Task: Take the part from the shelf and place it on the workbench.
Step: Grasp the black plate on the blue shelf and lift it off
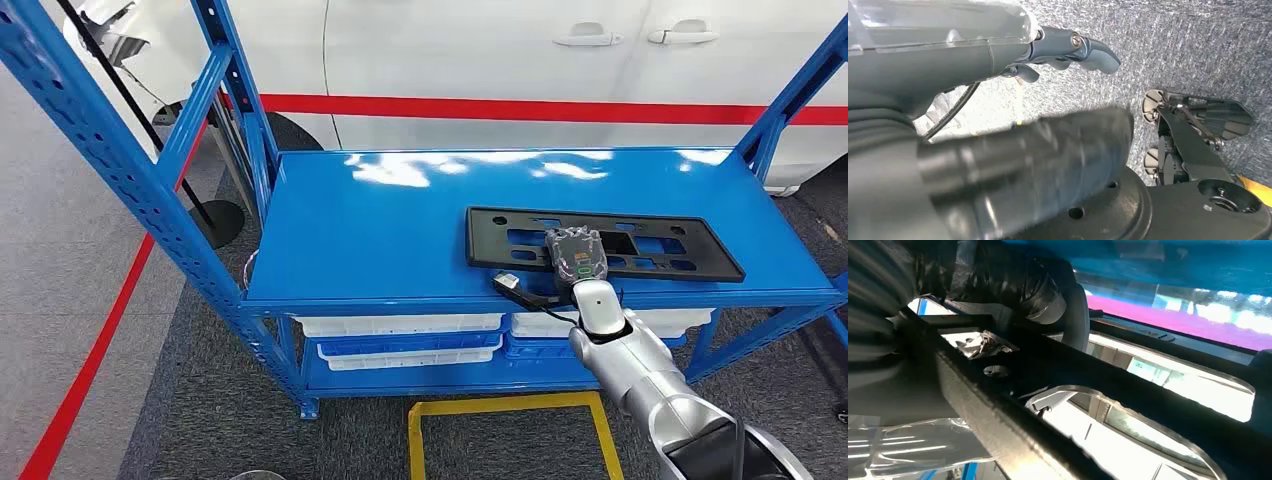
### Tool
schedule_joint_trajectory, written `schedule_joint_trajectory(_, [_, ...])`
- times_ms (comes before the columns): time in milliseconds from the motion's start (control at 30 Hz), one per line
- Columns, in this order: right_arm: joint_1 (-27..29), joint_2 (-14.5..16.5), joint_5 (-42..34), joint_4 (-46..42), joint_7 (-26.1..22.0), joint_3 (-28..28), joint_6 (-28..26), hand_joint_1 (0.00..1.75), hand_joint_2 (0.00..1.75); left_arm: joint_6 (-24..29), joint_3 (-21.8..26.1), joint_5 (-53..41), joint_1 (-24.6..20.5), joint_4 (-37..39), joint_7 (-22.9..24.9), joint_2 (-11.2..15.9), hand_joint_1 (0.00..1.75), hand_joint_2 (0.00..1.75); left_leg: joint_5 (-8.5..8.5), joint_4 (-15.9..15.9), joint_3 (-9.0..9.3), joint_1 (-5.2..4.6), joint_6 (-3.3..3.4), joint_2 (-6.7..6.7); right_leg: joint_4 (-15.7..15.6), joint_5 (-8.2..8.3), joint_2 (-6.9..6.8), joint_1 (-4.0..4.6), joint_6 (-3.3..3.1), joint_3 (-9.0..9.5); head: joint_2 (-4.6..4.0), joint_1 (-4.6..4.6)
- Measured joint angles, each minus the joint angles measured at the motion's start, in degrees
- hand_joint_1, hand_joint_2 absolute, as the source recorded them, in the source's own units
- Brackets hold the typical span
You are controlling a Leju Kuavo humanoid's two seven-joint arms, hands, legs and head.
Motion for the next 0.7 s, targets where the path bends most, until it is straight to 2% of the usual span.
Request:
schedule_joint_trajectory(367, [3.6, 0.1, -0.2, -7.1, -1.0, 0.1, 2.1, 1.75, 1.75, -1.3, 1.3, 1.1, 0.0, 0.0, -1.5, -0.1, 0.00, 1.75, 0.00, 0.0, -0.04, 0.00, 0.00, -0.01, 0.0, 0.00, -0.01, 0.00, 0.00, -0.05, 0.00, 0.00])
schedule_joint_trajectory(433, [5.0, 0.1, -2.1, -9.9, -2.9, 0.2, 1.7, 1.75, 1.75, -1.2, 1.6, 1.1, 0.0, 0.0, -1.3, -0.2, 0.00, 1.75, -0.07, 0.1, -0.16, -0.10, 0.11, -0.01, -0.1, 0.04, 0.00, -0.13, 0.06, -0.06, 0.00, 0.00])
schedule_joint_trajectory(500, [7.3, -0.6, -7.8, -15.5, -7.1, 0.4, -0.2, 1.75, 1.75, -0.5, 1.8, 0.6, 0.1, -0.1, -0.7, -0.2, 0.00, 1.75, -0.20, 0.4, -0.44, -0.30, 0.51, -0.05, -0.2, 0.09, -0.03, -0.40, 0.27, -0.13, 0.00, 0.01])
schedule_joint_trajectory(600, [10.4, -3.3, -15.9, -31.4, -10.7, 0.8, 0.5, 1.75, 1.75, 0.1, 2.0, -0.4, 0.4, -0.4, -0.3, -0.3, 0.00, 1.75, 0.57, -0.3, -0.30, -0.29, 1.15, 0.10, -0.2, 0.22, 0.03, -0.52, 0.78, -0.22, 0.00, -0.01])
schedule_joint_trajectory(633, [10.7, -4.2, -16.8, -36.0, -10.9, 0.7, 1.3, 1.75, 1.75, 0.1, 2.1, -0.6, 0.4, -0.5, -0.3, -0.3, 0.00, 1.75, 1.09, -1.0, 0.01, -0.08, 1.38, 0.27, 0.3, -0.34, 0.10, -0.46, 0.95, -0.37, 0.00, 0.01])
schedule_joint_trajectory(700, [11.1, -5.5, -17.3, -41.6, -11.5, 0.5, 1.7, 1.75, 1.75, 0.0, 2.1, -1.0, 0.4, -0.6, -0.3, -0.5, 0.00, 1.75, 1.80, -2.0, 0.33, 0.36, 1.68, 0.52, 4.2, -3.49, 0.14, -0.47, 1.21, -1.82, 0.00, 0.02])
